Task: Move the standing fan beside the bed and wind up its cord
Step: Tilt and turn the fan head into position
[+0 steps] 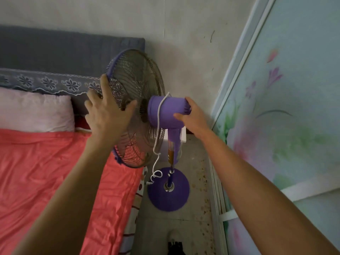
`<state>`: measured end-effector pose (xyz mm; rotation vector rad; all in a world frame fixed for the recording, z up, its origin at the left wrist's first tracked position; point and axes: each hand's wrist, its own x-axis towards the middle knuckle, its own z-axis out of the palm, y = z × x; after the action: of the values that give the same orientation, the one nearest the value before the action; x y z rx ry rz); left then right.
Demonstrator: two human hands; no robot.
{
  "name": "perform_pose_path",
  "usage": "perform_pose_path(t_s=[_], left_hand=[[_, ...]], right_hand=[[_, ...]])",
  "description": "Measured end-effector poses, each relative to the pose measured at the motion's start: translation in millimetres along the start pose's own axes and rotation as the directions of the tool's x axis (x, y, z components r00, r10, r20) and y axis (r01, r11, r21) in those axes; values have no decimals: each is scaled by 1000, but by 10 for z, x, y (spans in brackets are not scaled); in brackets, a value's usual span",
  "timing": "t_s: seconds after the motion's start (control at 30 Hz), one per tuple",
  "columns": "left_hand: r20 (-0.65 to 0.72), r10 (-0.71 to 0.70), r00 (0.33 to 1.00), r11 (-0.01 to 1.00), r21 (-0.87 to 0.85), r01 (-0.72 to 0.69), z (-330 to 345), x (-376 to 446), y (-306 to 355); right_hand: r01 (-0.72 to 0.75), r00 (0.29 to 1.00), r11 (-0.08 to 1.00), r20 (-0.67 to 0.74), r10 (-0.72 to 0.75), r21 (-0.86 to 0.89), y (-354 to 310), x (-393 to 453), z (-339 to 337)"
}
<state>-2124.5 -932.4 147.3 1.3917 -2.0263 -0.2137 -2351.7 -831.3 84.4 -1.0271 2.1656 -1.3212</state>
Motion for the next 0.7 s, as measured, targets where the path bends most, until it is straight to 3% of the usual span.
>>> perform_pose_path(t_s=[0.1,0.23,0.33,0.47,0.6,0.7], left_hand=[[26,3,1000,1000,3,-3,14,21,60],[165,40,986,980,-198,-6,45,390,-118],[223,45,974,972,-237,9,30,541,-215],[181,-15,983,989,-144,41,-9,392,-171],[44,-11,999,1000,-8,12,-42,75,-39],[65,-13,998,1000,-4,13,-59,90,-16]], right_hand=[[-15,1000,999,14,16,-39,-4,-9,-88],[58,986,991,-147,-76,-123,16,-239,55],[100,975,971,-174,-139,-219,-8,-307,217],[108,988,978,-92,-126,-179,-32,-168,128],[-6,1000,996,18,8,-88,-71,29,-28],[7,1000,992,28,-3,-129,-60,30,-8]])
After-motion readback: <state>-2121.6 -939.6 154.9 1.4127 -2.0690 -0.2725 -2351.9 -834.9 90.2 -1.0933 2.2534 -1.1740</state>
